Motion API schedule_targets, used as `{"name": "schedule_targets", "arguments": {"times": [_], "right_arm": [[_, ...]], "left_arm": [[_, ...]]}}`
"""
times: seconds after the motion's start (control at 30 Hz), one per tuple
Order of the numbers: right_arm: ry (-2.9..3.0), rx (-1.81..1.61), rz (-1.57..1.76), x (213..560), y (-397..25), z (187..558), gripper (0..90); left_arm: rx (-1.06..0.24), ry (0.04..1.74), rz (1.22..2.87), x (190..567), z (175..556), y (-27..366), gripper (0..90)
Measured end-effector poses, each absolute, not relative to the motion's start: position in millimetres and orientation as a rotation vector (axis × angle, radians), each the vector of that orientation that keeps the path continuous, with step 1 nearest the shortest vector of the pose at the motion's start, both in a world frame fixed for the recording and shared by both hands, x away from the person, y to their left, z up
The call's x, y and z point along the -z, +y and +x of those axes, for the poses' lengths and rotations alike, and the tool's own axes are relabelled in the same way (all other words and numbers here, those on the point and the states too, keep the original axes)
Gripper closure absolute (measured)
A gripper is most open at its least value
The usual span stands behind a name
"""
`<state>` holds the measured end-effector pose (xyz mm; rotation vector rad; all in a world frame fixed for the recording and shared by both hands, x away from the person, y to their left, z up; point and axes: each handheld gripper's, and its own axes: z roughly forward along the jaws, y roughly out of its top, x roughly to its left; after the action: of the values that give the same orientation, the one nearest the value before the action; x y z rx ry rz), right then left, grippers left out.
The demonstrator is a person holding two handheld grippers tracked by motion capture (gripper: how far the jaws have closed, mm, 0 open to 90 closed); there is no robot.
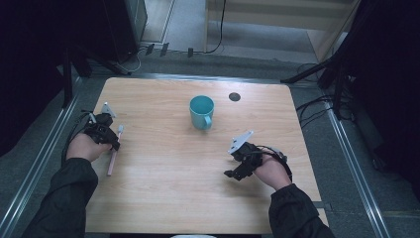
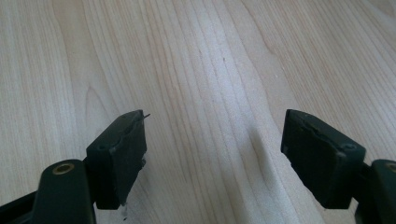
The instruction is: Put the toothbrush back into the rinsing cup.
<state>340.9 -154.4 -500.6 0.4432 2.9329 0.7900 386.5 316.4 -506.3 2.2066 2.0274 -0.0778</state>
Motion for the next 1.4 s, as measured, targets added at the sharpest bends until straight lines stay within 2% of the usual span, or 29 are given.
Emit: {"name": "schedule_targets", "arguments": {"times": [0.2, 0.37, 0.6, 1.4], "right_arm": [[2.938, -0.779, 0.452, 501, -154, 341, 22.6], [2.931, -0.778, 0.439, 501, -154, 340, 22.6], [2.932, -0.768, 0.444, 501, -154, 340, 22.6], [2.937, -0.768, 0.447, 501, -155, 341, 22.6]], "left_arm": [[0.064, 2.031, 2.2, 506, 385, 315, 71.8], [0.026, 2.037, 2.257, 506, 384, 306, 77.4], [0.004, 2.055, 2.255, 506, 383, 302, 78.6], [0.094, 2.033, 2.209, 503, 385, 311, 79.3]]}}
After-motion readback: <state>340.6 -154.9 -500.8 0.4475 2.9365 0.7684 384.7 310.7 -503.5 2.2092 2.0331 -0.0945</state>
